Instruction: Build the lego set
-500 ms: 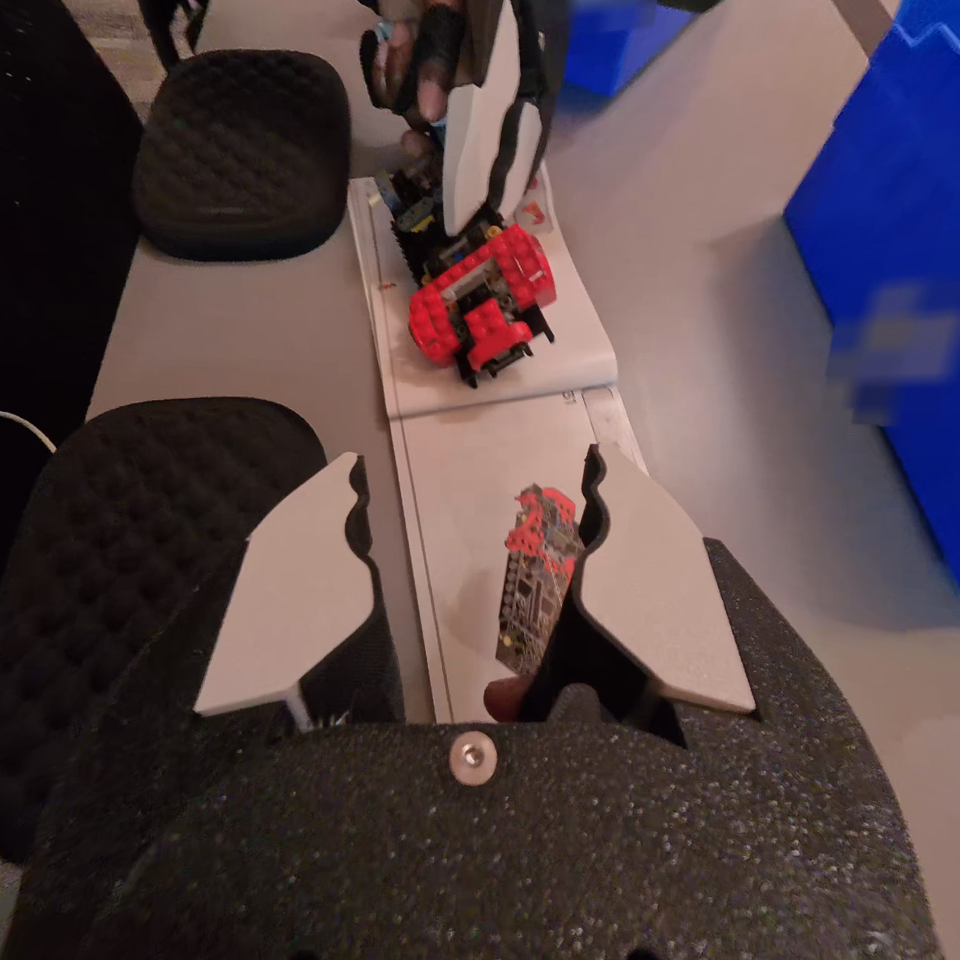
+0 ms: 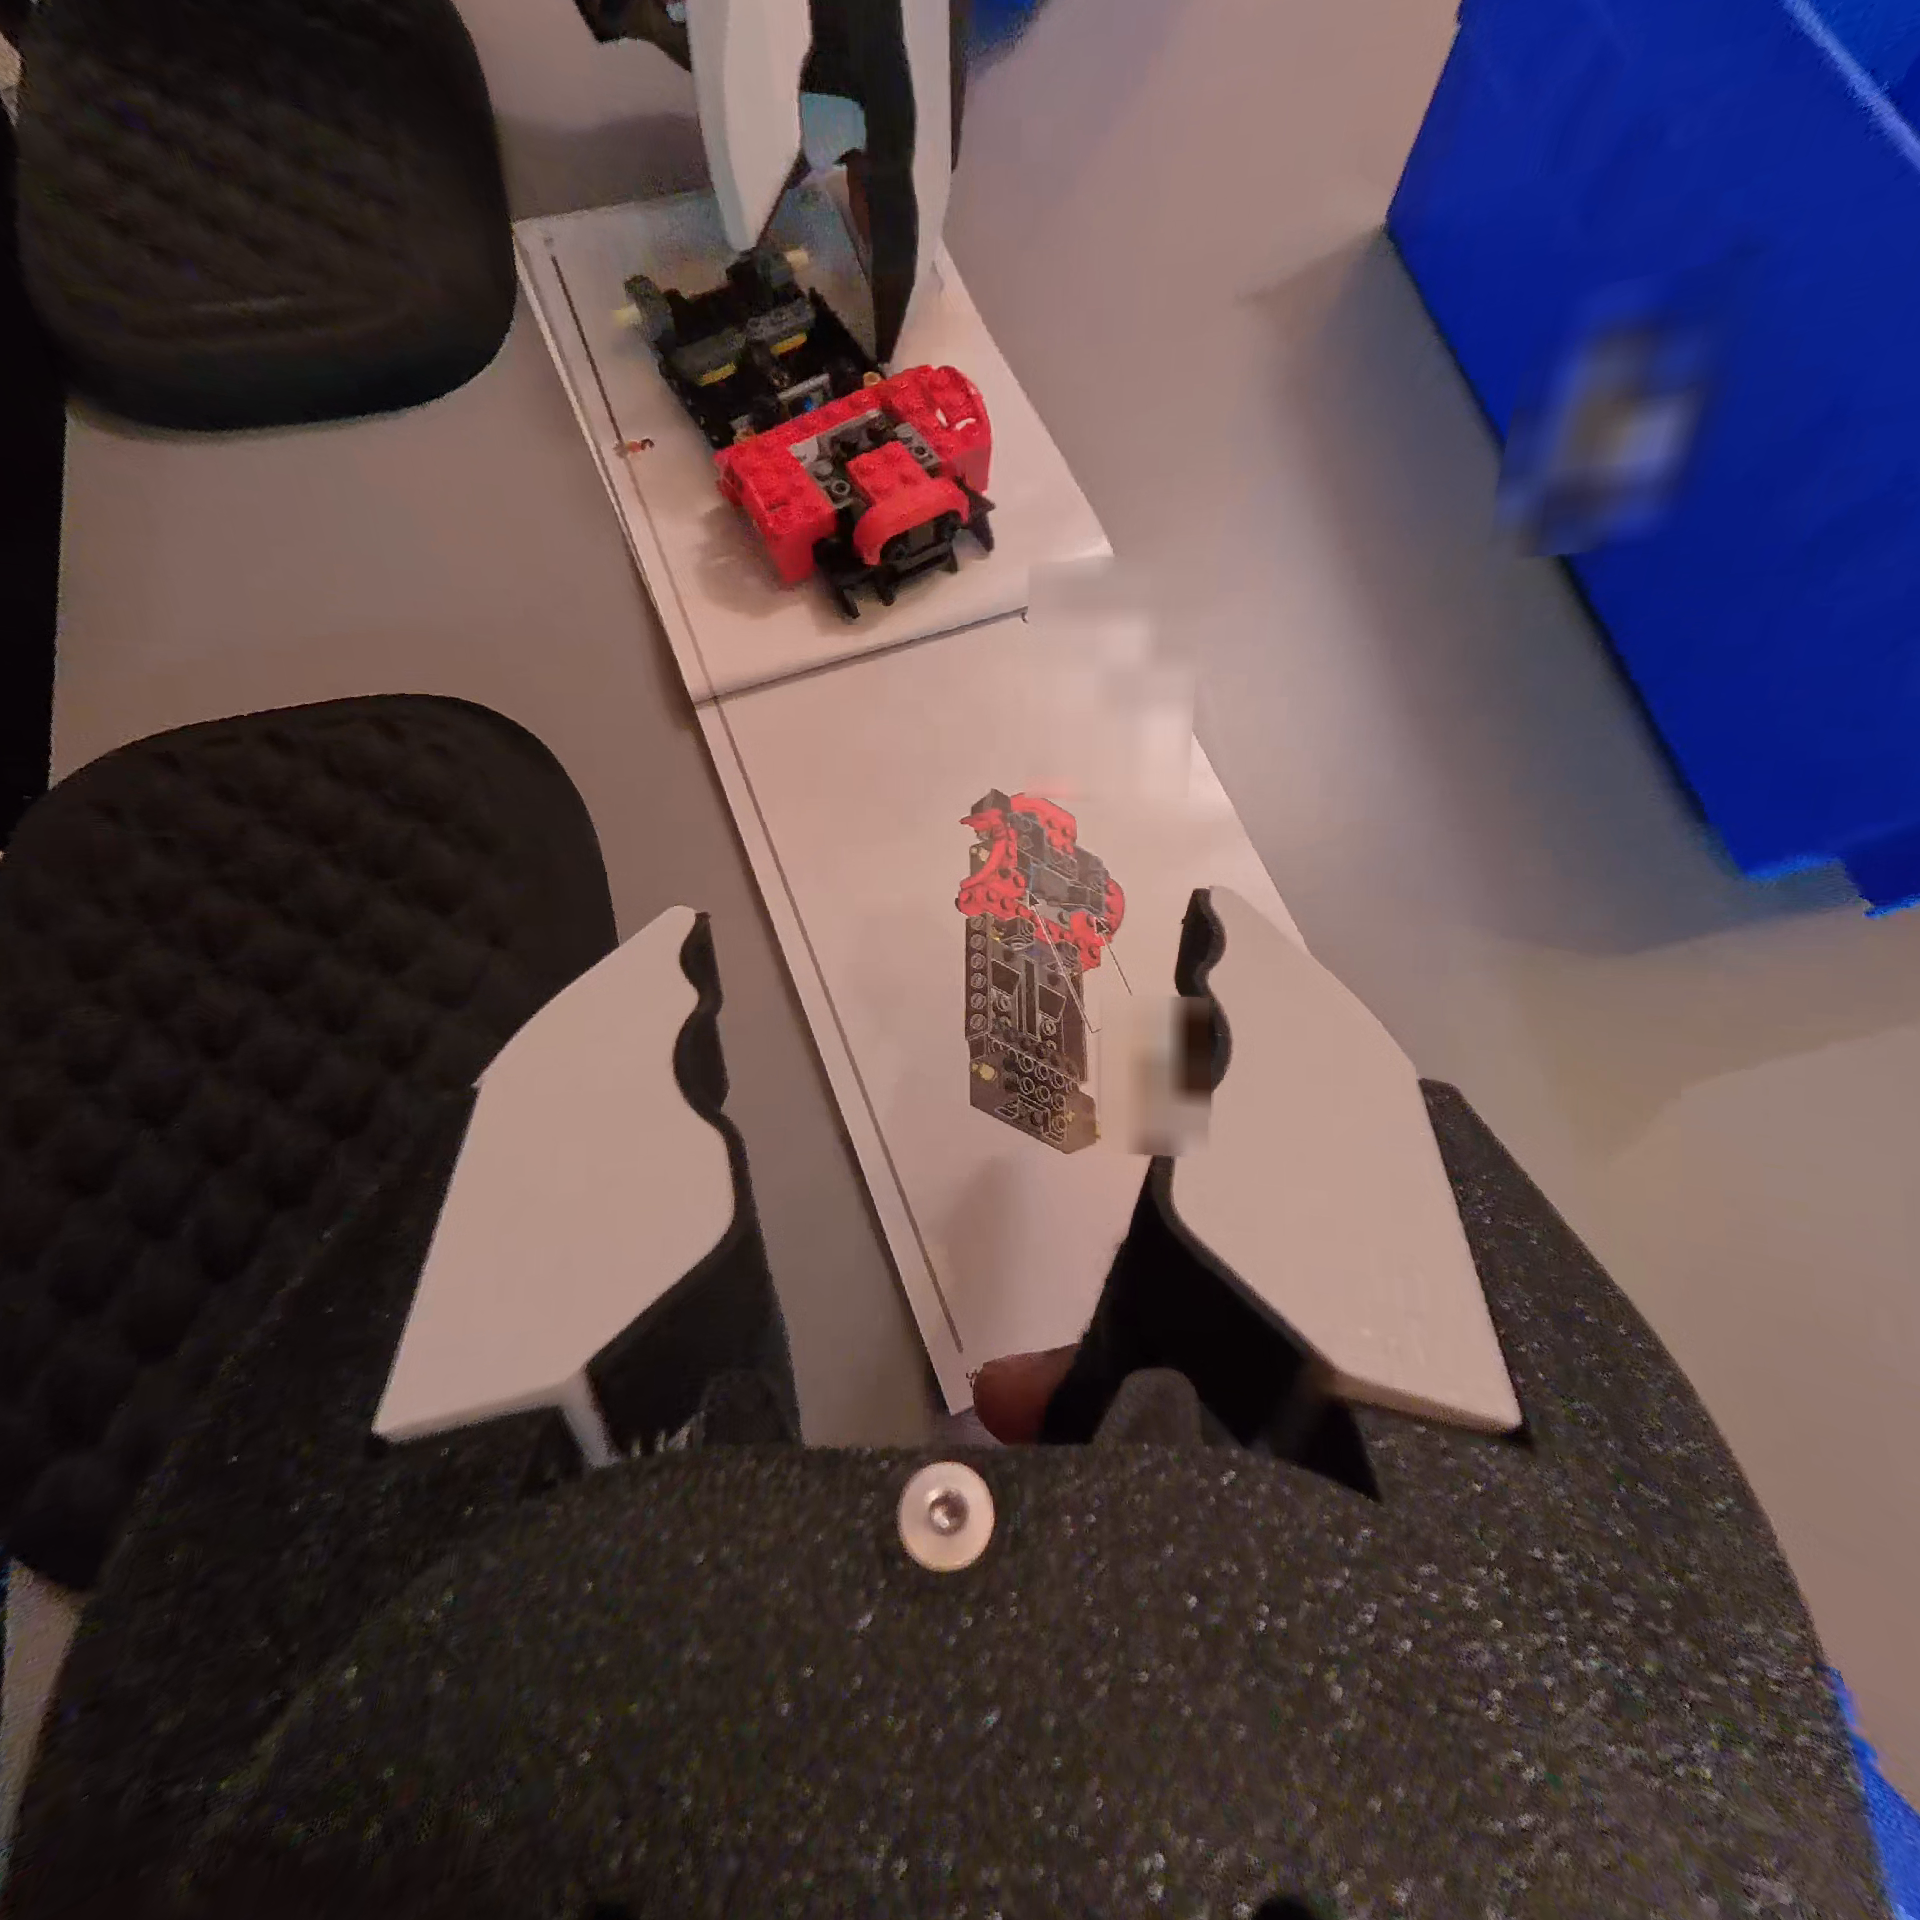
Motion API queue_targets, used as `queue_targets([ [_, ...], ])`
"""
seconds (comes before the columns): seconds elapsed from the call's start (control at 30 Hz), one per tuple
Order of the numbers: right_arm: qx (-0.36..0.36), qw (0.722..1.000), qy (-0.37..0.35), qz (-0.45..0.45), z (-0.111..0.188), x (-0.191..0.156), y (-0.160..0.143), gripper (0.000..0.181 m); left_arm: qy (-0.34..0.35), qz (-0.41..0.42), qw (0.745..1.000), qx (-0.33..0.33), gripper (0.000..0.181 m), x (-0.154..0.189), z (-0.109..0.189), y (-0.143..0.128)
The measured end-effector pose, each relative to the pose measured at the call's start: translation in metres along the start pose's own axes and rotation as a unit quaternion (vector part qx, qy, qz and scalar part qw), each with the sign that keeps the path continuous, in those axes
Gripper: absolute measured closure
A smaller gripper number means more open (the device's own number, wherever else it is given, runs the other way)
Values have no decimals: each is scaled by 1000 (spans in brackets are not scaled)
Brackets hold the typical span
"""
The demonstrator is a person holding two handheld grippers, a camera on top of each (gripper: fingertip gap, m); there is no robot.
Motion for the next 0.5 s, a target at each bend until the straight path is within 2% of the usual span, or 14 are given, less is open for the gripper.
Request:
queue_targets([
  [0.17, 7, 999, -24, -21, 5, 2, 4, 98, 64, -106, 992, 34, 116, -2, 10, 8],
  [0.3, 3, 999, -39, -34, -1, -5, 3, 97, 109, -225, 965, 81, 109, 13, 22, 16],
  [0.4, -10, 997, -46, -69, -3, -10, -2, 97, 145, -285, 943, 96, 92, 27, 26, 14],
  [0.5, 0, 990, -62, -125, -1, -12, -2, 97, 188, -310, 925, 113, 74, 35, 26, 8],
])
Point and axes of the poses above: each gripper's, where its closed fingertips meet, z back along the fingers, y out of its top, x = y × z across the jaws, the point moved 2 cm from there along z, back along the fingers, and after that the axes turned 5 degrees about x, right-handed, at the moved point
